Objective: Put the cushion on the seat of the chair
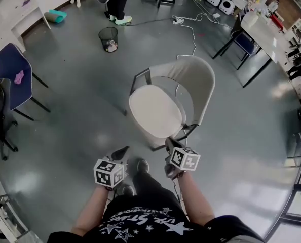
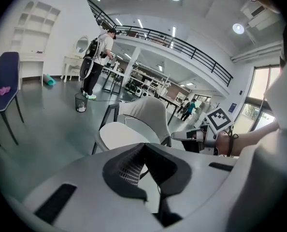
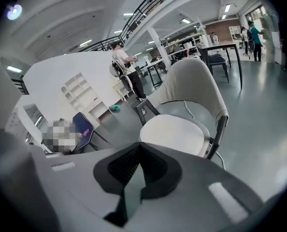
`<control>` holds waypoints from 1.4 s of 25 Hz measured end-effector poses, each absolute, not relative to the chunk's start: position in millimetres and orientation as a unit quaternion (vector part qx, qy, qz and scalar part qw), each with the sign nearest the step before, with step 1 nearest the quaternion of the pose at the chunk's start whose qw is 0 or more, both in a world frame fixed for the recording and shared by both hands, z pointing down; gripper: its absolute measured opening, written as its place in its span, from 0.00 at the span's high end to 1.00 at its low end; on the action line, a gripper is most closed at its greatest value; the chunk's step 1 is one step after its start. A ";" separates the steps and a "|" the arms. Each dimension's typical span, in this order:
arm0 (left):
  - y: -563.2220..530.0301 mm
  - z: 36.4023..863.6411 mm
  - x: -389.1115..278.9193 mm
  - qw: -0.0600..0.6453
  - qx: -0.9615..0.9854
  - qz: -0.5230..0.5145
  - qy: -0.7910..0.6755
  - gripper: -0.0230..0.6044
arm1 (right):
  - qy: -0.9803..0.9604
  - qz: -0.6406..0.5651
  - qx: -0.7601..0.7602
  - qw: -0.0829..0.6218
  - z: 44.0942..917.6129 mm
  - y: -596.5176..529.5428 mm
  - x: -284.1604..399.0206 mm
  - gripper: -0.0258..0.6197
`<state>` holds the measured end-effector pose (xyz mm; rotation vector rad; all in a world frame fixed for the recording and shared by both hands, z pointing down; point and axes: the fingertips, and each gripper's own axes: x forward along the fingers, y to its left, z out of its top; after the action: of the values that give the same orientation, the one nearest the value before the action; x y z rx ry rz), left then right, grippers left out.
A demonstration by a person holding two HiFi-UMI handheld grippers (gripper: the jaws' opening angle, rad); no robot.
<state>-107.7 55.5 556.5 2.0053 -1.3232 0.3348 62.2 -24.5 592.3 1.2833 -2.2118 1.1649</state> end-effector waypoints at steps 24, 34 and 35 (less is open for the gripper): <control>253.1 473.5 -147.0 0.244 0.783 0.050 -0.570 0.95 | -0.847 0.249 0.454 0.118 464.1 168.9 70.9 0.96; 281.8 453.0 -83.2 0.227 0.785 0.047 -0.575 0.95 | -0.856 0.271 0.429 0.100 462.4 189.8 120.0 0.96; 286.4 451.0 -73.4 0.222 0.788 0.042 -0.573 0.95 | -0.857 0.271 0.425 0.105 467.5 196.5 127.0 0.96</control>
<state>-73.4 286.4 451.0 2.1767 -1.5823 0.1165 127.0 196.5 467.5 1.2515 -2.5270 0.7998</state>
